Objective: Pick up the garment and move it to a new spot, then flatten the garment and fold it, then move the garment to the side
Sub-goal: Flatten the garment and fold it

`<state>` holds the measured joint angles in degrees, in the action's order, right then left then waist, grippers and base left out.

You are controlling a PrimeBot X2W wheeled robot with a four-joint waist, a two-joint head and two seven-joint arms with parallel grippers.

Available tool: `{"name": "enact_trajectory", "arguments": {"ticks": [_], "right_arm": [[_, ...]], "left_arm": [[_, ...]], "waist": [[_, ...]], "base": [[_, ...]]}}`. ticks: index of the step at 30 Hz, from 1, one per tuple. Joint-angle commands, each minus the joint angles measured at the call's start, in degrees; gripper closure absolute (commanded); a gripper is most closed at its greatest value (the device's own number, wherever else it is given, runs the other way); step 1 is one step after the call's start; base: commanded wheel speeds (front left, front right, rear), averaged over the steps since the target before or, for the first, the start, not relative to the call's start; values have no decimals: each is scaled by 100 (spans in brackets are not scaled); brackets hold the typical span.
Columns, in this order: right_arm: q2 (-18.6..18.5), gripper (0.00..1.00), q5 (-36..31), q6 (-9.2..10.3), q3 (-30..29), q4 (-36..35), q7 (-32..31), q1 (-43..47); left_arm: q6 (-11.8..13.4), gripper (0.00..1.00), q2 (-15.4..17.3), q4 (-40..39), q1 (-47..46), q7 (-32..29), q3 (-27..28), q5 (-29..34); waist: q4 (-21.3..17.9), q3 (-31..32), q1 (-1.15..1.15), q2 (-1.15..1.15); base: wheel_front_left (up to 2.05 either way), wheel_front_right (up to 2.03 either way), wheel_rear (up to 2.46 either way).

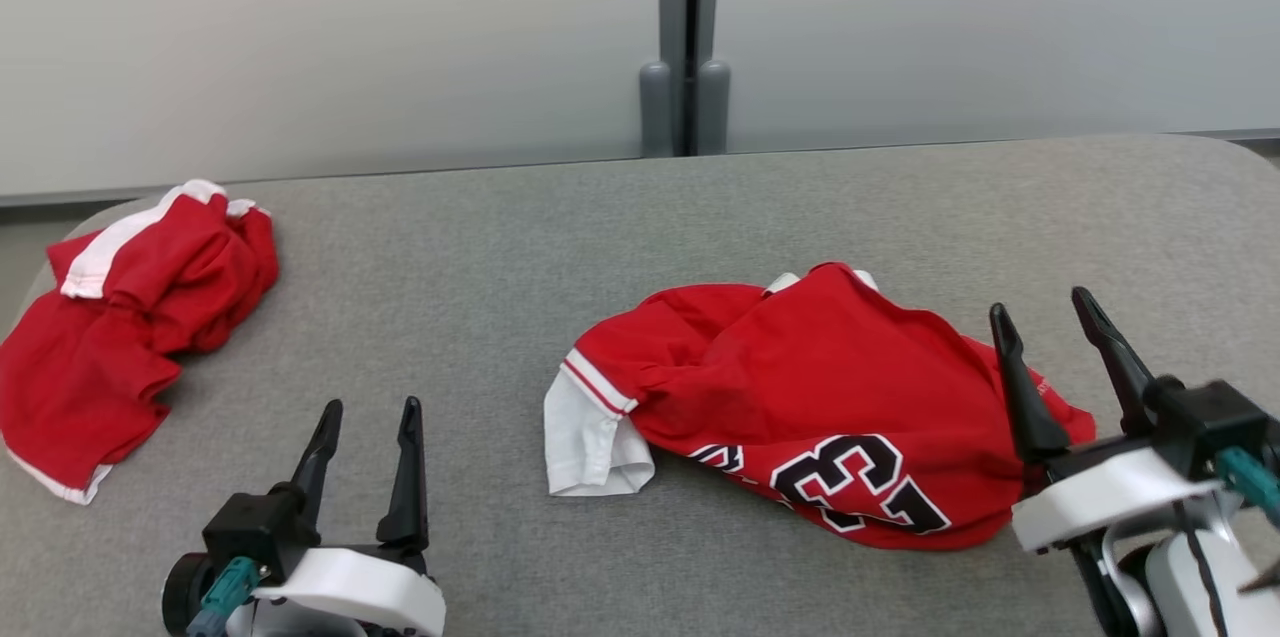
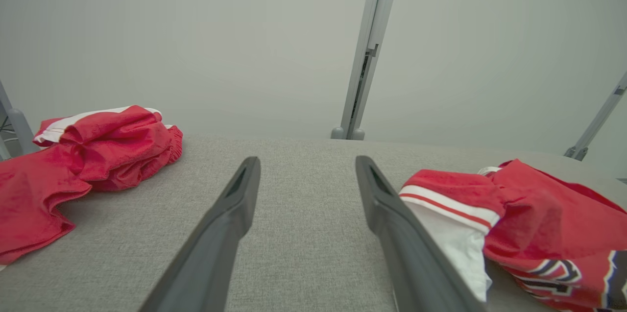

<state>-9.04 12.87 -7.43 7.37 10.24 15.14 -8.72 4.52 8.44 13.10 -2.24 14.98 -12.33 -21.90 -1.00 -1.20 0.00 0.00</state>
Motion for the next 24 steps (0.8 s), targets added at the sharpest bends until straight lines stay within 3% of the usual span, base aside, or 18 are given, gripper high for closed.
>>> {"name": "enact_trajectory", "arguments": {"ticks": [1, 12, 24], "right_arm": [[-179, 0, 35, -11, 89, 203, -74, -200], [-1190, 0, 864, -10, 1201, 1853, -1295, -2193], [-1463, 0, 2041, -7, 2443, 3528, -3235, -3666]], "left_arm": [[-41, 0, -1, 12, -120, -6, -32, -36], [-171, 0, -151, 169, -515, -31, -235, -81], [-279, 0, -265, 412, -800, 5, -340, -138]], "waist": [[136, -88, 0, 0], [969, -655, 0, 0], [1492, -949, 0, 0]], "base": [[0, 0, 0], [0, 0, 0], [0, 0, 0]]}}
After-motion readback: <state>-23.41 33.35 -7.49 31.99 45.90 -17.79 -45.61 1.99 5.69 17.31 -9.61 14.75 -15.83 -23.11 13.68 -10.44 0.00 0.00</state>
